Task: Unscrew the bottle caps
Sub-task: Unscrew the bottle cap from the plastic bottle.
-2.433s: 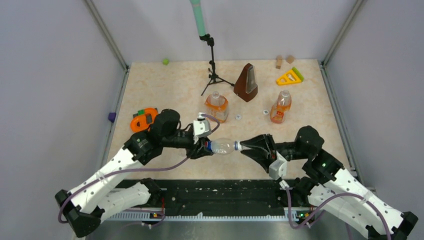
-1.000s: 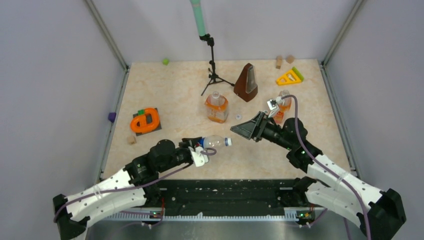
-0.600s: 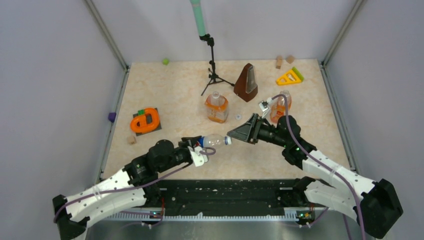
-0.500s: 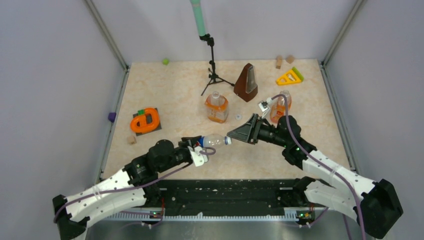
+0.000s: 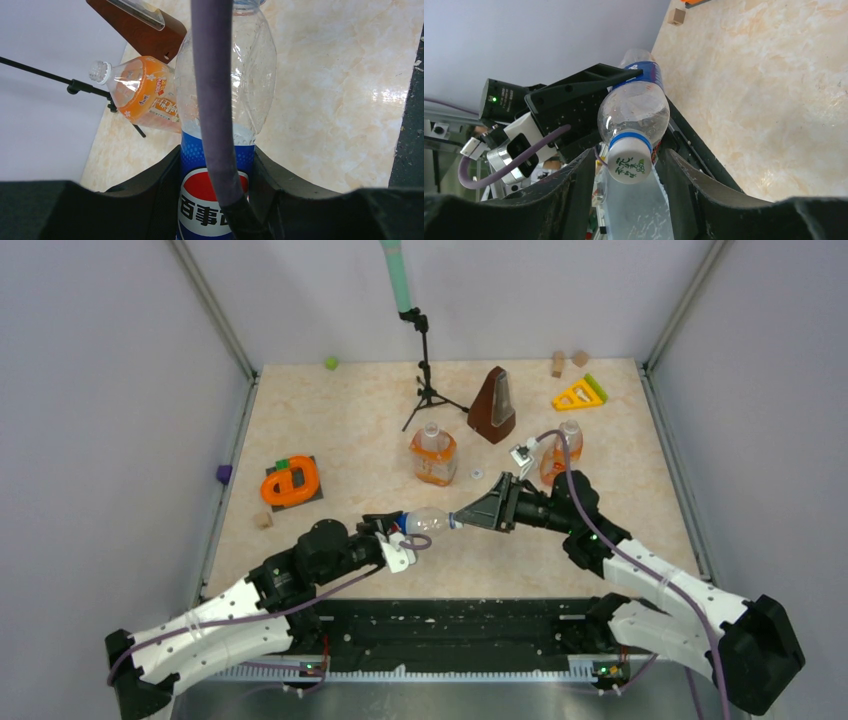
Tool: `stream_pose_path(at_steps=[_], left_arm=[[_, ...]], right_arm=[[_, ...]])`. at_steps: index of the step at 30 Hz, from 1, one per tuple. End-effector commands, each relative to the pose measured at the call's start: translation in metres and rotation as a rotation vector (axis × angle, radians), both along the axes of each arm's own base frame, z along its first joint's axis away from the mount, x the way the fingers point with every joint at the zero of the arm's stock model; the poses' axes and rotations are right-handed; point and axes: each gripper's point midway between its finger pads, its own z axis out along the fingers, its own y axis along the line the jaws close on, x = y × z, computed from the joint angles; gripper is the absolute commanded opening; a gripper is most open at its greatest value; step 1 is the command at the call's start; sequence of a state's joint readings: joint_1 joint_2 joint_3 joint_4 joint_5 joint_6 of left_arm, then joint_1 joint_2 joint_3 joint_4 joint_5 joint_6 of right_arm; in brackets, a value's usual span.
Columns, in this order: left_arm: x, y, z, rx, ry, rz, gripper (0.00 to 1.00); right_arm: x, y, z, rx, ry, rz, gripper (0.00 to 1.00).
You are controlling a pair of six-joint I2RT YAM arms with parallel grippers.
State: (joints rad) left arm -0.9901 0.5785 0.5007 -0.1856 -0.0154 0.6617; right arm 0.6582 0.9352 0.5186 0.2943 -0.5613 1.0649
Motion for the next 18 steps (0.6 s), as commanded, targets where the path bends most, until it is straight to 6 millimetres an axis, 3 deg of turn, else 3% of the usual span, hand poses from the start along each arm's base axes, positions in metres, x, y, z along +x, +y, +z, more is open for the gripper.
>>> stream_pose_path(at_steps=[1, 3, 6, 9, 13, 18], left_arm=[[0.047, 0.046, 0.036, -0.044, -0.168, 0.373, 0.0], [0.047, 0.046, 0.036, -0.045, -0.166, 0.373, 0.0], [0.048, 0.045, 0.037, -0.043, -0.165, 0.373, 0.0], [0.048, 0.044, 0.037, -0.042, -0.161, 0.368, 0.0], [0.046, 0.04, 0.035, -0.058, -0.129, 0.355, 0.0], [0.023, 0.014, 0.038, -0.18, 0.092, 0.235, 0.0]], right_arm=[[-0.002, 0.003, 0.017, 0.018, -0.05, 0.04, 0.53], [-0.002, 0.003, 0.016, 0.004, -0.058, 0.044, 0.51], [-0.002, 0.003, 0.015, -0.006, -0.064, 0.043, 0.4], [-0.002, 0.003, 0.013, -0.016, -0.091, 0.051, 0.18], [0.002, 0.0, 0.019, -0.057, -0.245, 0.055, 0.01], [0.001, -0.003, 0.04, -0.12, -0.611, 0.123, 0.0]])
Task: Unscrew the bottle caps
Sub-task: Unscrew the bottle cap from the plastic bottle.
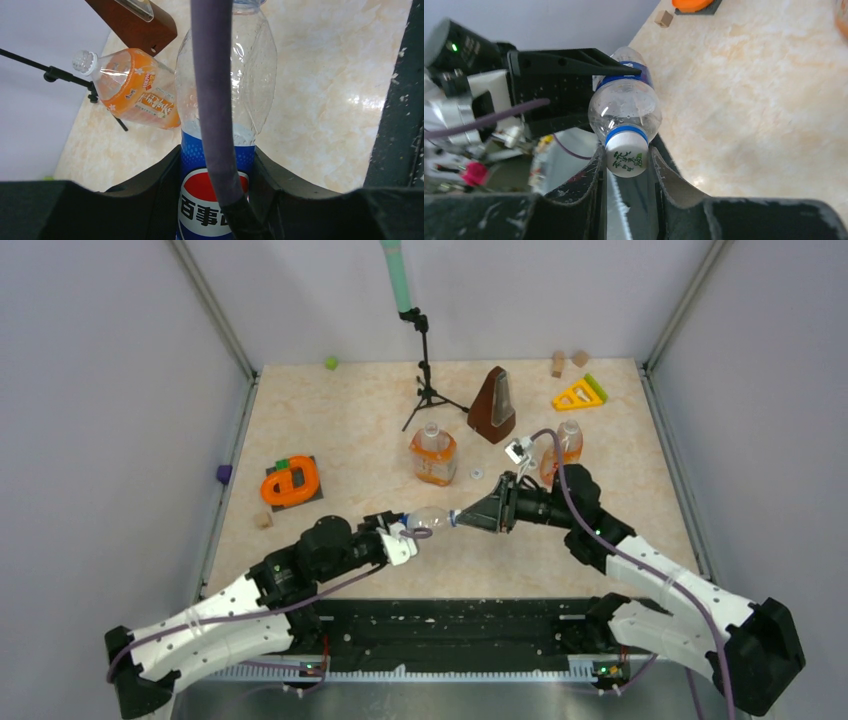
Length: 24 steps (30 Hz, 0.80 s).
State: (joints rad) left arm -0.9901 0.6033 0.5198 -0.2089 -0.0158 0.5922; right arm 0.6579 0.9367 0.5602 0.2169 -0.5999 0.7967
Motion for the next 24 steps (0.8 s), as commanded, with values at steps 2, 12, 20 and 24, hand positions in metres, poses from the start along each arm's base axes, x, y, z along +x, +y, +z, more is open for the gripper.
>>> stream_pose_path(at_steps=[2, 12, 20, 24], left_arm=[[0.017, 0.008, 0.045, -0.176, 0.109, 0.165, 0.0], [-0.017, -0.009, 0.056, -0.22, 0.353, -0.107, 0.0], [-0.048, -0.021, 0.058, -0.165, 0.49, -0.278, 0.0], [-0.05, -0.018, 0.059, -0.165, 0.501, -0.268, 0.0]], right_arm=[[0.002, -0.003, 0.05, -0.051, -0.516, 0.105, 0.0], [-0.048, -0.022, 0.078, -0.058, -1.183, 0.402, 0.0], [-0.072, -0.032, 0.095, -0.041, -1.447, 0.53, 0.0], [-0.062, -0.036, 0.096, -0.12, -1.456, 0.485, 0.0]])
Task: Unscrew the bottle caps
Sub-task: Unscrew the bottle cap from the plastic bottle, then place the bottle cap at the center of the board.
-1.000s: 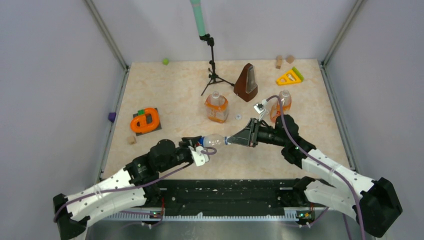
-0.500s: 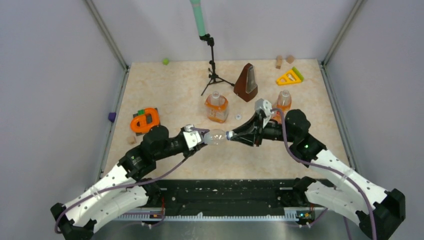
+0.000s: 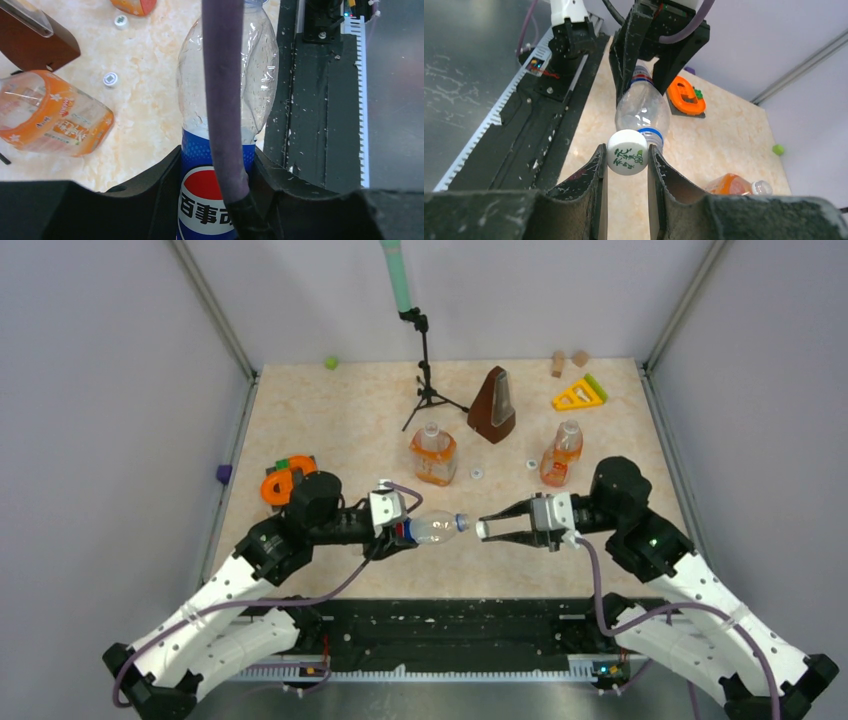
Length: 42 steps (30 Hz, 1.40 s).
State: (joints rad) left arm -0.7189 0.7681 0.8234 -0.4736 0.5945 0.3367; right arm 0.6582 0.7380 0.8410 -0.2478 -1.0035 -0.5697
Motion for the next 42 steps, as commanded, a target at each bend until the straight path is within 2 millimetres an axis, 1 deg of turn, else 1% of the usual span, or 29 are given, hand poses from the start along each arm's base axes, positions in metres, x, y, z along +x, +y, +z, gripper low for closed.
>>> stream_pose_path(at_steps=[1, 2, 3, 4, 5, 6, 7, 8, 10, 12, 14, 16, 18, 19, 21, 23, 26, 28, 29, 31, 33, 34, 35, 36, 37, 40, 42], left_arm=[[-0.011, 0.002, 0.015, -0.027, 0.028, -0.023, 0.0], [-0.002, 0.005, 0.016, -0.023, -0.003, 0.024, 0.0], [0.009, 0.011, 0.016, -0.017, -0.034, 0.099, 0.0], [0.021, 0.019, 0.02, -0.025, -0.07, 0.186, 0.0], [0.031, 0.026, 0.026, -0.049, -0.114, 0.26, 0.0], [0.038, 0.033, 0.024, -0.068, -0.149, 0.32, 0.0], [0.041, 0.037, 0.027, -0.106, -0.193, 0.346, 0.0], [0.042, 0.038, 0.03, -0.148, -0.246, 0.352, 0.0], [0.039, 0.04, 0.038, -0.247, -0.321, 0.352, 0.0], [0.034, 0.039, 0.043, -0.328, -0.38, 0.333, 0.0], [0.034, 0.039, 0.043, -0.37, -0.408, 0.334, 0.0], [0.035, 0.037, 0.039, -0.369, -0.403, 0.334, 0.0], [0.037, 0.034, 0.036, -0.352, -0.393, 0.324, 0.0], [0.037, 0.032, 0.033, -0.341, -0.392, 0.314, 0.0], [0.038, 0.028, 0.031, -0.352, -0.377, 0.306, 0.0], [0.039, 0.025, 0.034, -0.395, -0.381, 0.3, 0.0], [0.038, 0.023, 0.03, -0.421, -0.381, 0.297, 0.0], [0.038, 0.024, 0.03, -0.422, -0.382, 0.299, 0.0], [0.038, 0.024, 0.029, -0.42, -0.38, 0.301, 0.0], [0.038, 0.026, 0.028, -0.412, -0.381, 0.307, 0.0], [0.039, 0.027, 0.027, -0.406, -0.384, 0.313, 0.0], [0.039, 0.027, 0.026, -0.402, -0.382, 0.313, 0.0], [0.039, 0.027, 0.026, -0.399, -0.38, 0.31, 0.0], [0.038, 0.026, 0.025, -0.396, -0.379, 0.307, 0.0], [0.038, 0.026, 0.024, -0.394, -0.377, 0.305, 0.0], [0.04, 0.024, 0.021, -0.381, -0.372, 0.301, 0.0], [0.041, 0.023, 0.02, -0.381, -0.371, 0.302, 0.0]], right_arm=[[0.006, -0.005, 0.014, 0.013, -0.076, -0.05, 0.0], [0.017, -0.006, 0.016, 0.028, -0.056, -0.116, 0.0], [0.034, -0.008, 0.013, 0.033, -0.032, -0.218, 0.0], [0.059, -0.012, 0.01, 0.06, 0.047, -0.376, 0.0], [0.09, -0.024, 0.011, 0.117, 0.129, -0.58, 0.0], [0.115, -0.036, 0.004, 0.152, 0.216, -0.749, 0.0], [0.137, -0.051, -0.007, 0.173, 0.315, -0.922, 0.0], [0.151, -0.061, -0.028, 0.136, 0.415, -1.049, 0.0], [0.163, -0.068, -0.073, 0.019, 0.573, -1.199, 0.0], [0.172, -0.075, -0.114, -0.055, 0.714, -1.344, 0.0], [0.18, -0.081, -0.149, -0.103, 0.78, -1.464, 0.0], [0.183, -0.078, -0.174, -0.155, 0.826, -1.493, 0.0], [0.191, -0.081, -0.193, -0.157, 0.835, -1.559, 0.0], [0.194, -0.08, -0.2, -0.164, 0.834, -1.561, 0.01], [0.202, -0.076, -0.21, -0.17, 0.846, -1.577, 0.02], [0.21, -0.07, -0.22, -0.188, 0.856, -1.574, 0.04], [0.221, -0.063, -0.236, -0.225, 0.884, -1.573, 0.05], [0.224, -0.061, -0.243, -0.253, 0.898, -1.584, 0.06], [0.226, -0.06, -0.245, -0.246, 0.899, -1.586, 0.09], [0.23, -0.056, -0.249, -0.234, 0.905, -1.571, 0.22], [0.231, -0.054, -0.253, -0.242, 0.915, -1.568, 0.21], [0.232, -0.053, -0.253, -0.24, 0.917, -1.564, 0.24], [0.232, -0.052, -0.253, -0.241, 0.918, -1.564, 0.31], [0.232, -0.053, -0.252, -0.245, 0.917, -1.57, 0.46], [0.233, -0.054, -0.25, -0.247, 0.912, -1.573, 0.51], [0.231, -0.054, -0.24, -0.243, 0.903, -1.561, 0.55], [0.229, -0.054, -0.227, -0.228, 0.902, -1.547, 0.56]])
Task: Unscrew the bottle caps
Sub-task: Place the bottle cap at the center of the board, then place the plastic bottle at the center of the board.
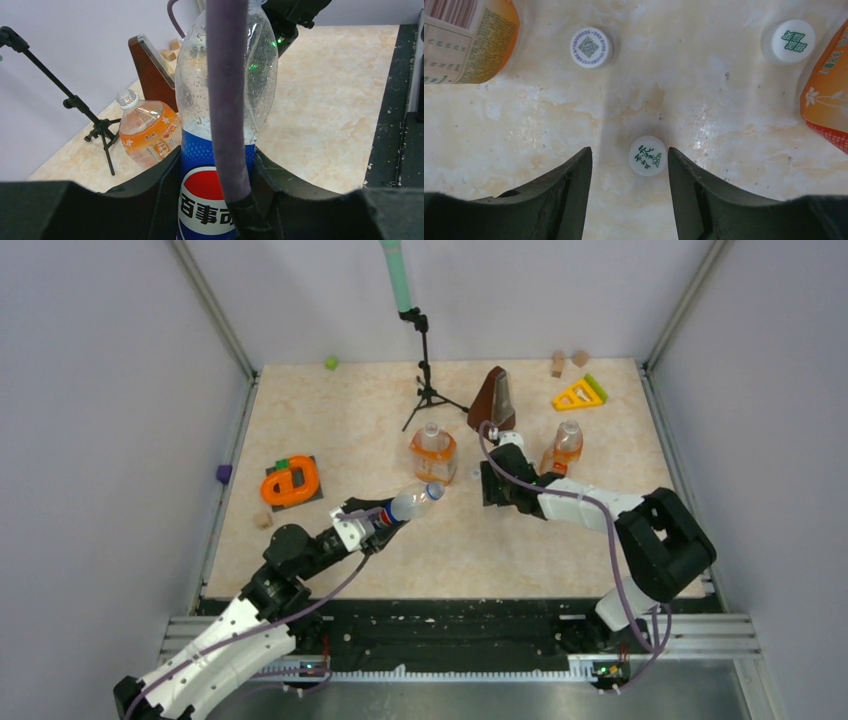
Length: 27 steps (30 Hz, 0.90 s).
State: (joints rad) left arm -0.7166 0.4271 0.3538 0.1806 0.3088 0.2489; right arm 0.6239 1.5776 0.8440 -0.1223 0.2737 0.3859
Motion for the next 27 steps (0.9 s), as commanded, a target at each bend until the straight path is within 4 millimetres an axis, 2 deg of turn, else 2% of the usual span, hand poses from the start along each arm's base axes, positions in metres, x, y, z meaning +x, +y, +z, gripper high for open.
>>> stream_pose_path(at_steps=[1, 4, 6, 7, 10, 12, 13, 15, 18, 23, 27], left_arm=[[0.003, -0.002, 0.011, -0.031, -0.032, 0.004, 0.0], [0.007, -0.001, 0.008, -0.031, -0.022, 0.026, 0.0], [0.011, 0.001, 0.007, -0.03, -0.02, 0.047, 0.0], [0.012, 0.002, 0.005, -0.029, -0.018, 0.055, 0.0], [0.014, 0.003, 0.004, -0.028, -0.02, 0.066, 0.0], [0.015, 0.002, 0.004, -0.03, -0.017, 0.063, 0.0], [0.014, 0.001, 0.004, -0.031, -0.017, 0.058, 0.0], [0.014, -0.002, 0.004, -0.033, -0.012, 0.046, 0.0], [0.013, -0.006, 0.002, -0.024, 0.003, 0.026, 0.0], [0.014, -0.014, -0.007, 0.018, 0.048, -0.006, 0.0], [0.015, -0.017, -0.01, 0.04, 0.073, -0.014, 0.0]], right_arm=[[0.01, 0.008, 0.049, 0.071, -0.085, 0.011, 0.56], [-0.004, 0.012, 0.089, 0.173, -0.146, 0.053, 0.56], [-0.02, 0.017, 0.125, 0.298, -0.222, 0.101, 0.56], [-0.029, 0.023, 0.151, 0.4, -0.288, 0.139, 0.56], [-0.071, 0.04, 0.226, 0.725, -0.467, 0.297, 0.62], [-0.098, 0.044, 0.262, 0.893, -0.538, 0.39, 0.63], [-0.109, 0.047, 0.274, 0.944, -0.546, 0.429, 0.64], [-0.124, 0.056, 0.287, 0.991, -0.524, 0.519, 0.65], [-0.133, 0.073, 0.293, 0.992, -0.505, 0.602, 0.66], [-0.14, 0.098, 0.295, 0.954, -0.482, 0.672, 0.7], [-0.138, 0.107, 0.294, 0.966, -0.474, 0.68, 0.7]])
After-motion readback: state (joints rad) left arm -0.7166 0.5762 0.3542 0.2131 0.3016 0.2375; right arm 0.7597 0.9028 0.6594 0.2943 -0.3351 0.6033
